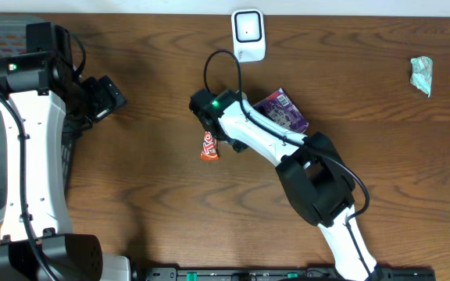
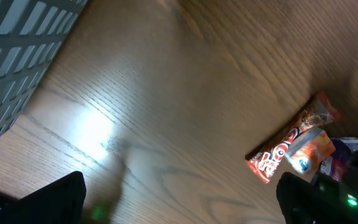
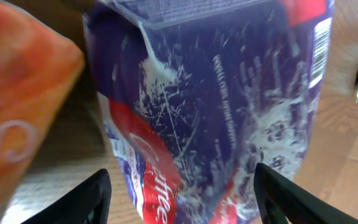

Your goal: Scan the item barcode

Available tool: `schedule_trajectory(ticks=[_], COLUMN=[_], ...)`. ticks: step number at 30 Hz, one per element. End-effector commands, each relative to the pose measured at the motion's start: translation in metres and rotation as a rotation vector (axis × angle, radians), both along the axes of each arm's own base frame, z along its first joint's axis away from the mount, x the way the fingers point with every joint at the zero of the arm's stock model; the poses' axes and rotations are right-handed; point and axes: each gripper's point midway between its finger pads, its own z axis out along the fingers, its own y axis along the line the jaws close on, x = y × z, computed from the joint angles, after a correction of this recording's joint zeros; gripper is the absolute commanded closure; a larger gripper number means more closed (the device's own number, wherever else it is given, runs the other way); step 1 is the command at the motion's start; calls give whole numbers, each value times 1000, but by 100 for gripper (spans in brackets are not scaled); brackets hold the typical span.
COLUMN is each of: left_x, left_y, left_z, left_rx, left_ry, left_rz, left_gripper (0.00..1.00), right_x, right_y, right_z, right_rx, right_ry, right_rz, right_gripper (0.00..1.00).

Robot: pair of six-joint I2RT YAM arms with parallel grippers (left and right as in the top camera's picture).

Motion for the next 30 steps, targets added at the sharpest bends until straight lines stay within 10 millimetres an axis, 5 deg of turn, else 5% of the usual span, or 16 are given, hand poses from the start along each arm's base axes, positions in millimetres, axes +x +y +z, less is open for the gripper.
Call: schedule_trajectory(ticks=[1, 5, 13, 20, 30], left_x=[-1, -1, -1, -1, -1], left_y=[3, 3, 3, 3, 3], left_z=[-4, -4, -4, -4, -4], left_rx=[10, 10, 10, 10, 10], left_ry=[16, 16, 16, 16, 16], left_rz=[5, 5, 5, 5, 5], left_gripper=[2, 2, 2, 2, 2], right_x=[-1, -4, 2, 15, 27], right_y=[-12, -14, -8, 5, 46], right_z=[-7, -24, -24, 11, 66], right_rx=[-44, -34, -1, 165, 839], right_ry=[-47, -58, -78, -8, 350], right_rz=[-20, -21, -26, -93, -61], right_gripper=[32, 38, 99, 99, 99])
